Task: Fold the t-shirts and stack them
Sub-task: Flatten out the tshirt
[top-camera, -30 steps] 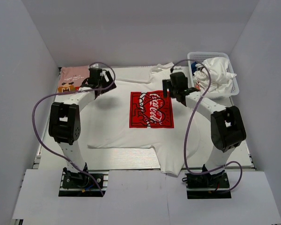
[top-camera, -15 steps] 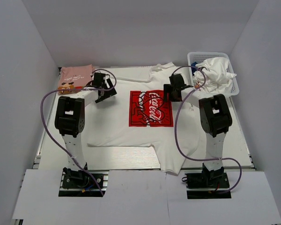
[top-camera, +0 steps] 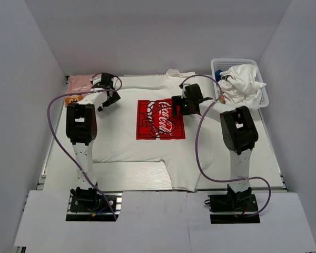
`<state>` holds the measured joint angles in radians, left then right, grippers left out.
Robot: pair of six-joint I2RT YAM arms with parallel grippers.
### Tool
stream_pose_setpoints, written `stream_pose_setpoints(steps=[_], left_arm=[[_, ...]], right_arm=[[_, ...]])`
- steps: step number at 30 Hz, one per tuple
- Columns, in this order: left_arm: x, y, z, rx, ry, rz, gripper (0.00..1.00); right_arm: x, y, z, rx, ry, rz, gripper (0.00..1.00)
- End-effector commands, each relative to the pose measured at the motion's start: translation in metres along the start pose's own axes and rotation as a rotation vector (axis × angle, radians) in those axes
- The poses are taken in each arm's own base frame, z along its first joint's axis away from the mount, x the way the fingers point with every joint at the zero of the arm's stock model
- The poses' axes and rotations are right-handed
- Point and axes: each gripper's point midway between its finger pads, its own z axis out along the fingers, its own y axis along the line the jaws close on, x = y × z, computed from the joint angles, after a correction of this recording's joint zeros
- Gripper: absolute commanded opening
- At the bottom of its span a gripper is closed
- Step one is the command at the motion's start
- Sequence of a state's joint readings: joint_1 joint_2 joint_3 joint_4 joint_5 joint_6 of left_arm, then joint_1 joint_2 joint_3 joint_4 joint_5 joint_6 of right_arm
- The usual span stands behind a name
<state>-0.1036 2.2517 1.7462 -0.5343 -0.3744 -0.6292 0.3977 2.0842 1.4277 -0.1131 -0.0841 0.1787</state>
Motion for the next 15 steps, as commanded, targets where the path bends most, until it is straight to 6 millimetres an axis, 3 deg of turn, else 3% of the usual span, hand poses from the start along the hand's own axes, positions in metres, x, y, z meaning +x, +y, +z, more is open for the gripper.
stream_pose_setpoints(steps=[1, 3, 5, 7, 10, 13, 15], left_arm=[[-0.005, 0.046, -0.003, -0.132, 0.020, -0.043, 1.00], [-0.003, 0.050, -0.004, -0.106, 0.028, -0.033, 1.00], [-0.016, 0.042, -0.013, -0.049, -0.013, -0.016, 1.00], [-0.026, 0.038, -0.023, -0.019, -0.042, -0.018, 1.00], [-0.041, 0.044, -0.034, -0.049, -0.086, -0.015, 1.00], [-0.055, 0.045, -0.049, -0.056, -0.112, -0.023, 1.00], [-0.059, 0.035, -0.063, -0.016, -0.134, 0.002, 1.00]], right_arm=[[0.022, 0.046, -0.006, -0.102, 0.044, -0.036, 0.90], [0.012, 0.035, -0.008, 0.011, 0.008, -0.054, 0.90], [-0.002, 0.028, -0.016, 0.071, -0.037, -0.022, 0.90], [-0.028, 0.023, -0.037, 0.117, -0.115, -0.007, 0.90], [-0.048, 0.012, -0.070, 0.207, -0.208, 0.024, 0.90], [-0.041, -0.021, -0.096, 0.351, -0.244, 0.155, 0.90], [-0.014, -0.049, -0.104, 0.430, -0.173, 0.214, 0.90]])
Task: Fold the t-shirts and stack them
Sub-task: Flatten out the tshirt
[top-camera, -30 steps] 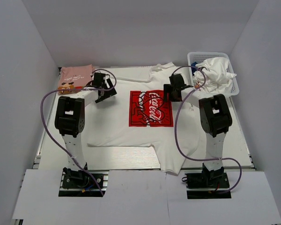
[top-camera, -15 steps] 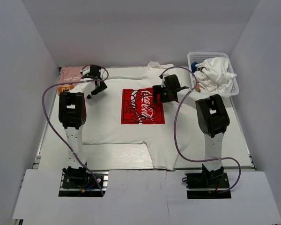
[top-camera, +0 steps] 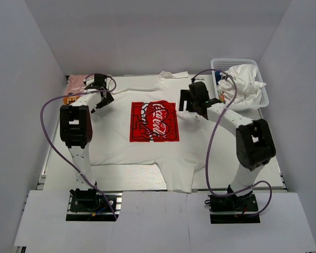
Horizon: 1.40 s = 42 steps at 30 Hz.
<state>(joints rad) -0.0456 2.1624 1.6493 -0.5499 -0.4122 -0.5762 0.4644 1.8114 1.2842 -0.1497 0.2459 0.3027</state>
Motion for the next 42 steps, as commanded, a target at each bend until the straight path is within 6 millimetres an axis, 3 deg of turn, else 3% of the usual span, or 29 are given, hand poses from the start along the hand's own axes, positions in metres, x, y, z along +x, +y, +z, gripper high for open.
stream_pose_setpoints(steps=[1, 2, 5, 7, 8, 9, 12, 13, 15, 16, 18, 20, 21, 23, 25, 28, 31, 32, 33, 36, 37, 38, 40, 41, 42], left_arm=[[-0.045, -0.008, -0.054, 0.079, -0.118, -0.006, 1.00], [-0.044, -0.018, -0.059, 0.142, -0.108, -0.011, 1.00], [-0.027, -0.035, -0.073, 0.280, -0.068, 0.005, 1.00], [-0.024, -0.045, -0.080, 0.360, -0.073, -0.001, 1.00], [-0.006, -0.051, -0.082, 0.409, -0.032, 0.016, 1.00], [-0.010, -0.056, -0.090, 0.450, -0.051, 0.009, 1.00], [0.016, -0.065, -0.094, 0.506, 0.002, 0.040, 1.00], [0.020, -0.062, -0.094, 0.502, 0.009, 0.042, 1.00], [0.031, -0.062, -0.093, 0.499, 0.027, 0.055, 1.00], [0.033, -0.059, -0.091, 0.485, 0.029, 0.056, 1.00], [0.043, -0.058, -0.090, 0.478, 0.049, 0.068, 1.00], [0.053, -0.053, -0.087, 0.464, 0.072, 0.075, 1.00], [0.052, -0.056, -0.092, 0.474, 0.066, 0.080, 1.00], [0.063, -0.051, -0.087, 0.463, 0.084, 0.085, 1.00], [0.076, -0.052, -0.086, 0.467, 0.110, 0.089, 1.00], [0.087, -0.052, -0.086, 0.475, 0.129, 0.100, 1.00], [0.092, -0.050, -0.084, 0.469, 0.138, 0.103, 1.00], [0.098, -0.050, -0.085, 0.469, 0.147, 0.113, 1.00], [0.094, -0.051, -0.089, 0.476, 0.137, 0.110, 1.00], [0.093, -0.047, -0.088, 0.460, 0.126, 0.108, 1.00], [0.097, -0.045, -0.087, 0.454, 0.136, 0.102, 1.00], [0.094, -0.045, -0.090, 0.459, 0.128, 0.099, 1.00], [0.094, -0.045, -0.090, 0.459, 0.128, 0.099, 1.00], [0.094, -0.045, -0.090, 0.459, 0.128, 0.099, 1.00], [0.095, -0.040, -0.088, 0.425, 0.130, 0.092, 1.00]], right_arm=[[0.018, -0.057, -0.021, 0.203, 0.050, 0.150, 0.90], [0.036, -0.070, -0.020, 0.224, 0.099, 0.167, 0.90], [0.064, -0.078, -0.022, 0.162, 0.180, 0.200, 0.84], [0.078, -0.072, -0.023, 0.081, 0.214, 0.198, 0.84], [0.090, -0.062, -0.025, 0.021, 0.251, 0.203, 0.84], [0.097, -0.062, -0.025, 0.011, 0.261, 0.204, 0.84], [0.109, -0.062, -0.030, -0.009, 0.282, 0.213, 0.77], [0.120, -0.064, -0.034, 0.004, 0.301, 0.224, 0.69], [0.124, -0.073, -0.040, 0.047, 0.297, 0.237, 0.51], [0.140, -0.080, -0.043, 0.085, 0.329, 0.258, 0.25], [0.152, -0.089, -0.055, 0.119, 0.342, 0.274, 0.17], [0.181, -0.094, -0.067, 0.148, 0.399, 0.291, 0.14], [0.173, -0.091, -0.075, 0.128, 0.361, 0.301, 0.12], [0.183, -0.093, -0.084, 0.127, 0.348, 0.307, 0.09], [0.178, -0.096, -0.090, 0.133, 0.313, 0.303, 0.08], [0.158, -0.098, -0.095, 0.151, 0.259, 0.277, 0.02], [0.118, -0.093, -0.098, 0.157, 0.189, 0.228, 0.00], [0.116, -0.093, -0.100, 0.172, 0.196, 0.212, 0.00], [0.095, -0.083, -0.101, 0.145, 0.157, 0.191, 0.00], [0.098, -0.054, -0.097, 0.093, 0.196, 0.120, 0.00], [0.075, -0.040, -0.099, 0.074, 0.160, 0.112, 0.00], [0.091, -0.019, -0.090, 0.069, 0.212, 0.042, 0.00], [0.065, 0.001, -0.092, 0.091, 0.181, 0.000, 0.00], [0.072, 0.035, -0.080, 0.068, 0.207, -0.070, 0.00], [0.071, 0.040, -0.075, 0.099, 0.204, -0.094, 0.00]])
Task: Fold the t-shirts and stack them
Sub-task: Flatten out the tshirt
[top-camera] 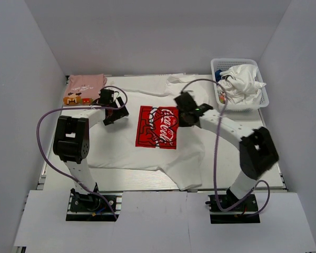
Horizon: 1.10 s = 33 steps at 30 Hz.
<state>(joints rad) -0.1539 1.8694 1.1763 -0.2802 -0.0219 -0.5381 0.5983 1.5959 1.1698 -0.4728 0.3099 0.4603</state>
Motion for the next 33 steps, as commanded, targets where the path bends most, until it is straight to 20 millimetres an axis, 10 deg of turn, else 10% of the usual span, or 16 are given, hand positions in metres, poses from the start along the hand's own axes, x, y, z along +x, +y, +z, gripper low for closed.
stream_pose_setpoints(steps=[1, 5, 11, 16, 25, 33], left_arm=[[0.000, 0.004, -0.015, -0.033, -0.006, -0.011, 1.00], [-0.001, 0.011, -0.016, -0.056, -0.005, -0.029, 1.00], [0.009, 0.022, -0.008, -0.087, 0.034, -0.036, 1.00], [0.008, 0.023, -0.001, -0.101, 0.038, -0.044, 1.00], [0.005, -0.019, -0.009, 0.064, 0.032, 0.027, 1.00], [0.007, -0.042, 0.000, 0.090, 0.045, 0.072, 1.00]], right_arm=[[0.001, 0.046, -0.001, 0.054, 0.017, -0.143, 0.00], [0.009, 0.109, 0.025, 0.060, 0.056, -0.266, 0.03], [0.009, 0.132, 0.021, 0.003, 0.021, -0.296, 0.64], [0.001, 0.127, -0.008, -0.161, -0.080, -0.259, 0.85], [0.036, 0.027, 0.017, -0.133, 0.028, -0.259, 0.86], [0.077, 0.000, 0.035, -0.164, 0.162, -0.225, 0.72]])
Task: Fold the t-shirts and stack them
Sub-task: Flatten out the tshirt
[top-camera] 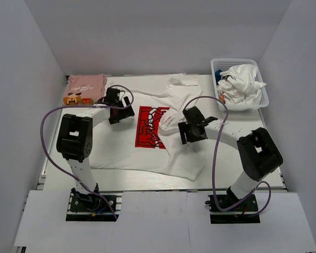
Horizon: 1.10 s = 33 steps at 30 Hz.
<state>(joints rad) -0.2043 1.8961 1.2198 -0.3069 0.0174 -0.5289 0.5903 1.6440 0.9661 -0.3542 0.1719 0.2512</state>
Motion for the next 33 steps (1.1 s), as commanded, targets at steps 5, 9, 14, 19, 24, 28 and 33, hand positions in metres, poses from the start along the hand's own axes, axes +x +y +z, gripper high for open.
stream_pose_setpoints(steps=[5, 9, 14, 19, 24, 28, 33], left_arm=[[-0.003, -0.012, 0.003, 0.010, -0.003, 0.030, 1.00], [0.000, -0.008, 0.008, -0.010, 0.010, 0.030, 1.00], [0.000, 0.004, 0.009, -0.070, -0.004, 0.022, 1.00], [0.002, 0.013, 0.012, -0.117, -0.007, 0.002, 1.00], [0.012, 0.016, 0.021, -0.107, 0.038, -0.005, 1.00], [0.016, 0.023, 0.024, -0.122, 0.053, -0.013, 1.00], [0.016, 0.021, 0.024, -0.108, 0.057, -0.003, 1.00]], right_arm=[[0.011, 0.016, -0.008, -0.116, 0.011, 0.031, 0.00], [0.005, 0.035, -0.036, -0.162, -0.035, 0.013, 0.00], [0.005, 0.080, -0.073, -0.157, -0.046, -0.111, 0.00], [0.021, 0.167, -0.082, -0.423, -0.015, -0.253, 0.00], [0.022, 0.240, -0.077, -0.544, -0.040, -0.443, 0.00], [0.028, 0.266, -0.068, -0.625, -0.007, -0.504, 0.27], [-0.005, 0.267, -0.081, -0.604, -0.144, -0.473, 0.61]])
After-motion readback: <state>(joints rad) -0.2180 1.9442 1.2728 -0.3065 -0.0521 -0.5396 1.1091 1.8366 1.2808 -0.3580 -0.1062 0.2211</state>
